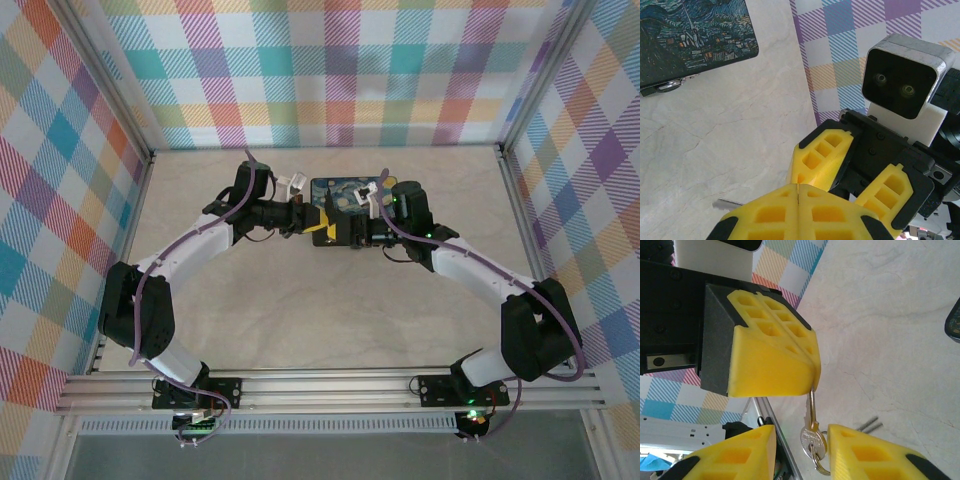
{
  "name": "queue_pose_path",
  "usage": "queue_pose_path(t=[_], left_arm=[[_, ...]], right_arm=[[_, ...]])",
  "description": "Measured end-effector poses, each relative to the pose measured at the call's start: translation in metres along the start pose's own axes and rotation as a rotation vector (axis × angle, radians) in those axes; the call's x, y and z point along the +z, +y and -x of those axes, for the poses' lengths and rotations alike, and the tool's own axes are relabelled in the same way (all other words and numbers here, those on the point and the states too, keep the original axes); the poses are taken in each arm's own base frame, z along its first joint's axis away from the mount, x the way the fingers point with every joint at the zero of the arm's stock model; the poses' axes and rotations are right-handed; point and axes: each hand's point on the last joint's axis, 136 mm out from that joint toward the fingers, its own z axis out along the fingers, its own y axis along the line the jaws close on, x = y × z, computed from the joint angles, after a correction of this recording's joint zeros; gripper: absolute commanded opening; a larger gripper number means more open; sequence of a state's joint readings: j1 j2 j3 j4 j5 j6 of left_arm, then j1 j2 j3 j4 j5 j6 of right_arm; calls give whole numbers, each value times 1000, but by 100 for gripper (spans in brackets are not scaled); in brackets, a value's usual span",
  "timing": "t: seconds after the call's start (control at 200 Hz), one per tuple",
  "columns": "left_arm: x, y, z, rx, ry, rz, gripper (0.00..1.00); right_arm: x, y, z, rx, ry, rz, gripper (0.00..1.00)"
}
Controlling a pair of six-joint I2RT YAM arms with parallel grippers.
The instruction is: Unlock the padlock with the key
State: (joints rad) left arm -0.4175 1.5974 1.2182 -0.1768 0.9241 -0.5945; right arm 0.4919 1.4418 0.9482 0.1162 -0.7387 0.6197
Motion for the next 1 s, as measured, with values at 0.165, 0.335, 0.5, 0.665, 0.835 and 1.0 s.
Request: queue_pose_path(t=[0.165,0.335,0.5,0.665,0.835,1.0], left_arm=[[0,-3,3,0,-11,-11,0],[-1,-7,8,3,-26,-27,0],[-2,-9,11,7,-34,-37,0],[-3,-9,12,7,-39,-41,0],[-3,-7,12,5,-45,-43,0],[-3,-6,12,0,-45,-43,16]], right_arm=[[1,0,-2,3,14,14,31],[3,2,-1,6,16,30,24],[2,2,2,16,3,34,17],[-2,-6,5,46,-21,31,5],[-3,-8,6,49,-30,32,0],[-4,-9,5,47,-28,27,0]])
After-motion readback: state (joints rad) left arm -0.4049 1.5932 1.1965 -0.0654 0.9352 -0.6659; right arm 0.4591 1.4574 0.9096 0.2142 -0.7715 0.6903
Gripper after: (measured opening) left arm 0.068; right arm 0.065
